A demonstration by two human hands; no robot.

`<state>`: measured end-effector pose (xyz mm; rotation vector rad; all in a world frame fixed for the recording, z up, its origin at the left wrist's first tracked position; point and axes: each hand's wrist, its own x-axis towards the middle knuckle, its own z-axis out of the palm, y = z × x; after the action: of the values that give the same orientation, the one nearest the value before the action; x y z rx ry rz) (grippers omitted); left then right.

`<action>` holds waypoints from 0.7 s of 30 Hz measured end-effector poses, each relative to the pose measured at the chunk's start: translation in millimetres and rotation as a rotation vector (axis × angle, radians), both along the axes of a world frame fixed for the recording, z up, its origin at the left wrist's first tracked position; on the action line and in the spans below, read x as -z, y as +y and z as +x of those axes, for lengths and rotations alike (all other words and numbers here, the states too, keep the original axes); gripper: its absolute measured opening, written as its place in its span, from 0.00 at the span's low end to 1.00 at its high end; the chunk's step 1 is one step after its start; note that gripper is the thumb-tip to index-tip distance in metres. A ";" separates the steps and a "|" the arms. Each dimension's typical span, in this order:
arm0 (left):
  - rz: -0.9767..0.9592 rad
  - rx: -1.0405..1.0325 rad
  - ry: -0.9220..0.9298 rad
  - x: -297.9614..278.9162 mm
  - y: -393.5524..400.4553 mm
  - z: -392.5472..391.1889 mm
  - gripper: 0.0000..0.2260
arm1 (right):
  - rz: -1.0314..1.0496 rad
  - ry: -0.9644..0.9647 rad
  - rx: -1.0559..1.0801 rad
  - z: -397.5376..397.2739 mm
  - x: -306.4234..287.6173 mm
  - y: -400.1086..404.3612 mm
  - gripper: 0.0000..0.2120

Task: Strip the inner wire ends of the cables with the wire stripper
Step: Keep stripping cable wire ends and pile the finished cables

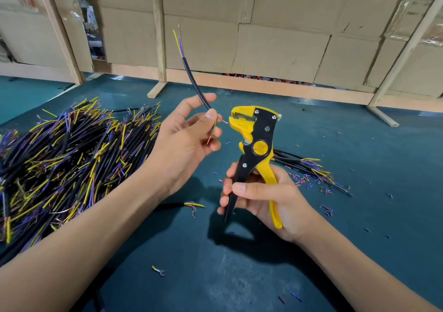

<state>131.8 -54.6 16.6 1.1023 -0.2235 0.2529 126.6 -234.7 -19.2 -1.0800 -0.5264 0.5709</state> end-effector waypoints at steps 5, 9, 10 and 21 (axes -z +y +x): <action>-0.093 -0.010 0.012 -2.8 0.9 -1.6 0.13 | -0.004 -0.017 -0.063 -2.0 2.9 2.5 0.11; -0.179 -0.036 0.052 -1.9 -0.5 -1.2 0.11 | 0.004 -0.025 -0.068 -2.0 4.7 2.7 0.11; -0.203 -0.038 0.059 -1.1 -1.3 -1.1 0.11 | 0.005 -0.024 -0.068 -2.1 5.2 2.8 0.11; -0.392 -0.054 0.110 -0.5 -11.2 -3.1 0.10 | -0.019 -0.030 -0.058 -2.8 6.5 3.9 0.12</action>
<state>128.7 -65.7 17.1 0.7309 -0.0419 0.2695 123.8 -230.8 -25.7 -1.0954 -0.5811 0.6128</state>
